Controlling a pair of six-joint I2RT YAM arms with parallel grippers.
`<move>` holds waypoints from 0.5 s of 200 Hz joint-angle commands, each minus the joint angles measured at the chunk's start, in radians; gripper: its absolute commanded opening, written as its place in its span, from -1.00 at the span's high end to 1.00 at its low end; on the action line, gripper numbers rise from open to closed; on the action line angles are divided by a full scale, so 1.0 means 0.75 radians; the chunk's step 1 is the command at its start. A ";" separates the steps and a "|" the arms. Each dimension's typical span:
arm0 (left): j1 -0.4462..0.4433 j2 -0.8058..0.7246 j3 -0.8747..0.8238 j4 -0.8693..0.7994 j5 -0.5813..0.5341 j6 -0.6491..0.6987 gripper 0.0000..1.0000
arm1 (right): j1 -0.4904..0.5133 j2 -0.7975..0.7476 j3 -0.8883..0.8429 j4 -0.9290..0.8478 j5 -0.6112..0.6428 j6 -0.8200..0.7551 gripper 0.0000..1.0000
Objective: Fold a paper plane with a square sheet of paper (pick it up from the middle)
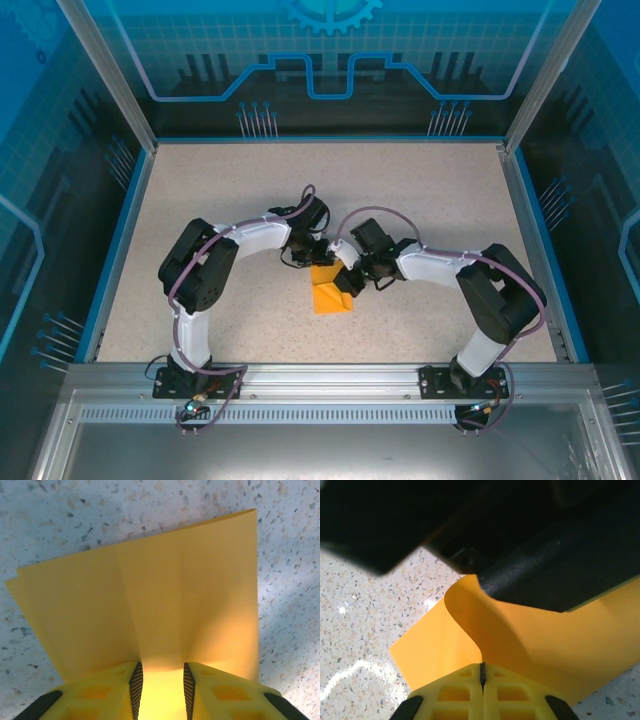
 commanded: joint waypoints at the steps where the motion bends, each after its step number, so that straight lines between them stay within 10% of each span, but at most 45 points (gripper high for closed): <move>1: 0.001 0.020 0.035 -0.047 -0.023 0.042 0.39 | -0.017 0.024 0.055 -0.038 0.034 -0.028 1.00; 100: 0.010 0.028 0.037 -0.053 -0.027 0.060 0.39 | -0.044 0.025 0.041 -0.080 0.082 -0.018 1.00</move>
